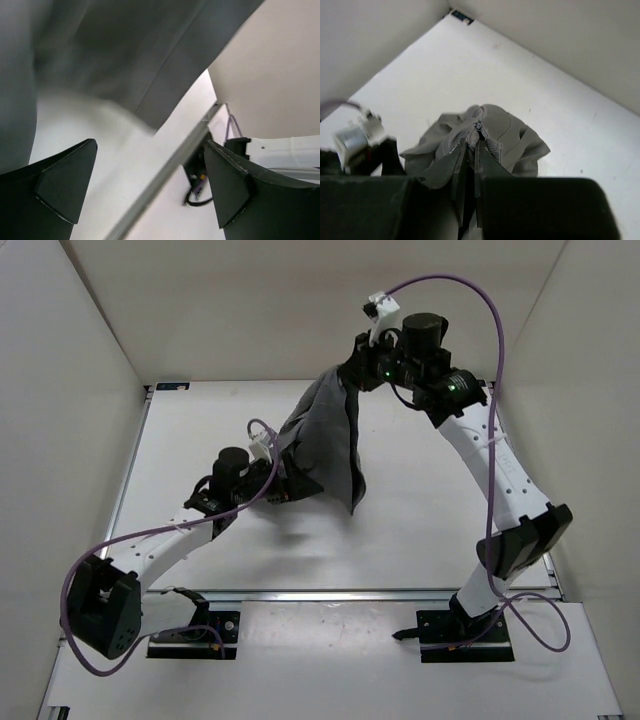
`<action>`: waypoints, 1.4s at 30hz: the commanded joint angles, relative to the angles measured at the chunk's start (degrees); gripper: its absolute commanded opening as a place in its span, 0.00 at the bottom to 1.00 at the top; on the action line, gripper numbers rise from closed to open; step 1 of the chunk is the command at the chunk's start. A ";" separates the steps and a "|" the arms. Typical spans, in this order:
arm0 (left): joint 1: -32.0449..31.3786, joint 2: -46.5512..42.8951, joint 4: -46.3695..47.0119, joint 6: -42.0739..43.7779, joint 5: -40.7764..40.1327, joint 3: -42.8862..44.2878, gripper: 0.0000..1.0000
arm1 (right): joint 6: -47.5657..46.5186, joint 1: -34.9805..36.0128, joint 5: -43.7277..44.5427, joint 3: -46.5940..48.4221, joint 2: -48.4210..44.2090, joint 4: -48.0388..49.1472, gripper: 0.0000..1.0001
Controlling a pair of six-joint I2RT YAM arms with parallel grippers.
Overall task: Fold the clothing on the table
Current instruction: Flatten the skirt out
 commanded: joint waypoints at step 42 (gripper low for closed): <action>-18.17 29.25 90.81 -61.00 -39.57 -32.68 0.82 | 7.78 18.02 12.74 2.21 -3.27 6.74 0.00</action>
